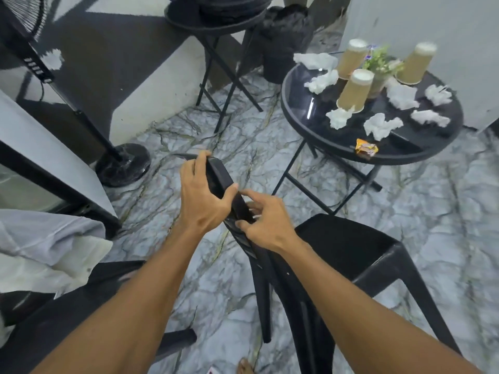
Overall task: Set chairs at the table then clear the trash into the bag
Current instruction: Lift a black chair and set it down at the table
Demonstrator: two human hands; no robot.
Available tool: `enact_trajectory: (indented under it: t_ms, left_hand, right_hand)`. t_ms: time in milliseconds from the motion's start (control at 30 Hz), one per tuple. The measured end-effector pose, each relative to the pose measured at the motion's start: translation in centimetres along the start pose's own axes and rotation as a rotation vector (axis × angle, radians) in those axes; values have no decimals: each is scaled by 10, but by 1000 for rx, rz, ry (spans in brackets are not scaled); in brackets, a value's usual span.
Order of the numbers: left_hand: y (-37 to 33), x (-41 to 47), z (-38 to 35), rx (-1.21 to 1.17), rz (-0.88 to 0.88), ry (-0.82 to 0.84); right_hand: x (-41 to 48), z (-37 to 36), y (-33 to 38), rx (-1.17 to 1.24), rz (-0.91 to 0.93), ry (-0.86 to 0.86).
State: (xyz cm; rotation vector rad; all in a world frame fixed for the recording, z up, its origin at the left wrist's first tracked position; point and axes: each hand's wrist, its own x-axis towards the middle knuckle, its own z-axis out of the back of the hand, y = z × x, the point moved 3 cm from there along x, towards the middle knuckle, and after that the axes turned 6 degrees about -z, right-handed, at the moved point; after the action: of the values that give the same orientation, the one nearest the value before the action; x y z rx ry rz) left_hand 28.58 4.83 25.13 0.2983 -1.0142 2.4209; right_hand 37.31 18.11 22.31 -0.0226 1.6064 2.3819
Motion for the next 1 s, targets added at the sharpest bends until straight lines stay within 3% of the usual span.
enact_trajectory:
  t_ms: [167, 333, 500, 667, 800, 1000]
  left_hand:
    - [-53, -38, 30, -18, -123, 24]
    - [-87, -49, 79, 106, -463, 104]
    - [-70, -24, 83, 249, -434, 424]
    - [-77, -20, 83, -27, -373, 683]
    - [-81, -13, 92, -330, -188, 864]
    - [-93, -17, 79, -183, -261, 1051]
  right_hand:
    - [-26, 23, 56, -20, 144, -37]
    - [-72, 45, 84, -227, 106, 1]
    - [-93, 48, 105, -438, -87, 51]
    - [-108, 39, 114, -449, -205, -62]
    - [-131, 50, 110, -272, -241, -87]
    - [-159, 53, 116, -279, -318, -146]
